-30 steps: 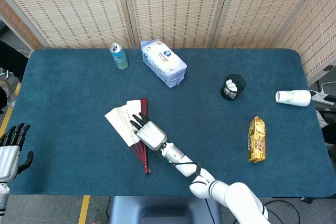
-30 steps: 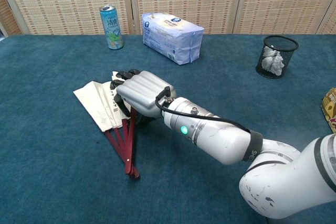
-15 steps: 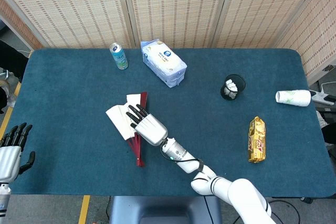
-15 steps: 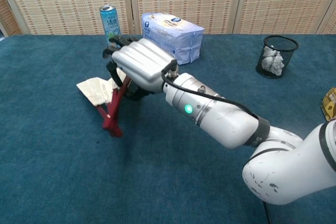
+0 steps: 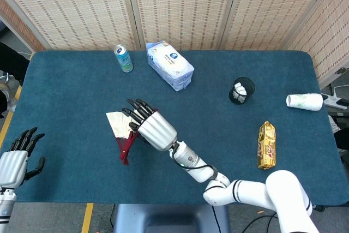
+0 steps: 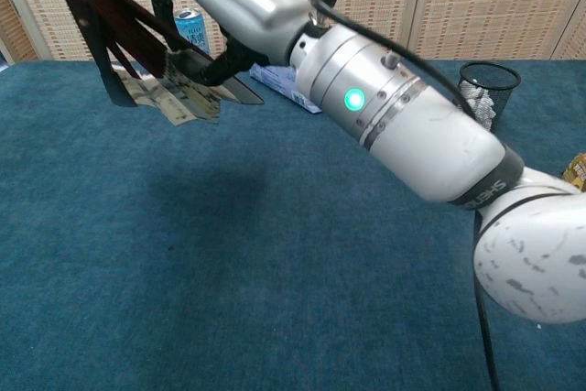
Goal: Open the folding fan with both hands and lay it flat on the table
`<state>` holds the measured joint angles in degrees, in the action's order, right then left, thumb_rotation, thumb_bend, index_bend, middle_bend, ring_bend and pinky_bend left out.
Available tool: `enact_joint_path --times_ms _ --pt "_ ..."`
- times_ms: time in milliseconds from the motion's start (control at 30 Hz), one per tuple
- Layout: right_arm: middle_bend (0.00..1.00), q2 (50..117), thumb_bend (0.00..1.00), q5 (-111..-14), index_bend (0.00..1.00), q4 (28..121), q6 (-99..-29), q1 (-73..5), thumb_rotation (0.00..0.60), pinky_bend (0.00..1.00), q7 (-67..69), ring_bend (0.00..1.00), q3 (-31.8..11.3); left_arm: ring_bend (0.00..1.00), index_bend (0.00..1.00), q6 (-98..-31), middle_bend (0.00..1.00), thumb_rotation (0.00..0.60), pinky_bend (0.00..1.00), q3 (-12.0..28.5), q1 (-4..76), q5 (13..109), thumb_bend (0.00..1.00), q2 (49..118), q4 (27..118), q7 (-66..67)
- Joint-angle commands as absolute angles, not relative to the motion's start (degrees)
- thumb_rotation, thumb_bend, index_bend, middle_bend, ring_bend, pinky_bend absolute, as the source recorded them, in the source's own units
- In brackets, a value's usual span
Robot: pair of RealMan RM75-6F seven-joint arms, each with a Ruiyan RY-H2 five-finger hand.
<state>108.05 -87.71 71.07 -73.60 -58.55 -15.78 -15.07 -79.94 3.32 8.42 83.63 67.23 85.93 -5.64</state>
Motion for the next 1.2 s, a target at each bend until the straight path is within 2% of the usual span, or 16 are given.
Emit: enact_joint_path --times_ms 33,133,267,500,767,1033,1200 --pt "0.18 99.9 0.59 -80.8 0.7 86.4 -67.4 -57.0 0.6 0.15 -20.6 0.0 -18.4 0.0 0.19 -75.8 0.04 0.6 0.15 3.5 11.6 86.1 0.46 69.2 82.3 -21.0" --pt "0.18 97.8 0.59 -77.5 0.7 91.3 -65.0 -57.0 0.6 0.15 -23.2 0.0 -19.3 0.0 0.1 -76.0 0.03 0.6 0.15 3.9 13.1 88.1 0.45 70.6 81.3 -29.1" --pt "0.18 97.1 0.59 -72.9 0.71 94.8 -61.7 -57.8 0.6 0.15 -24.9 0.0 -20.4 0.0 0.03 -74.7 0.0 0.6 0.14 3.5 15.1 90.3 0.42 71.1 82.5 -35.7" --pt "0.18 96.2 0.59 -61.9 0.71 97.6 -54.1 -61.2 0.6 0.15 -24.7 0.0 -23.3 0.0 0.0 -69.4 0.0 0.6 0.12 1.9 19.0 91.7 0.4 71.7 85.3 -48.1" --pt "0.18 97.7 0.59 -56.5 0.71 97.6 -56.0 -63.5 0.6 0.15 -28.8 0.0 -23.7 0.0 0.01 -67.2 0.0 0.6 0.12 2.4 21.9 90.8 0.4 74.1 86.8 -53.6" --pt "0.18 100.8 0.59 -53.5 0.71 95.5 -58.5 -65.1 0.6 0.15 -30.1 0.0 -23.7 0.0 0.15 -67.2 0.0 0.6 0.12 4.6 22.4 86.3 0.4 78.2 89.1 -54.2" --pt "0.18 101.2 0.59 -53.5 0.71 95.0 -59.2 -65.3 0.6 0.15 -29.9 0.0 -23.3 0.0 0.39 -67.7 0.02 0.6 0.12 5.9 22.4 83.8 0.38 80.3 89.3 -51.9"
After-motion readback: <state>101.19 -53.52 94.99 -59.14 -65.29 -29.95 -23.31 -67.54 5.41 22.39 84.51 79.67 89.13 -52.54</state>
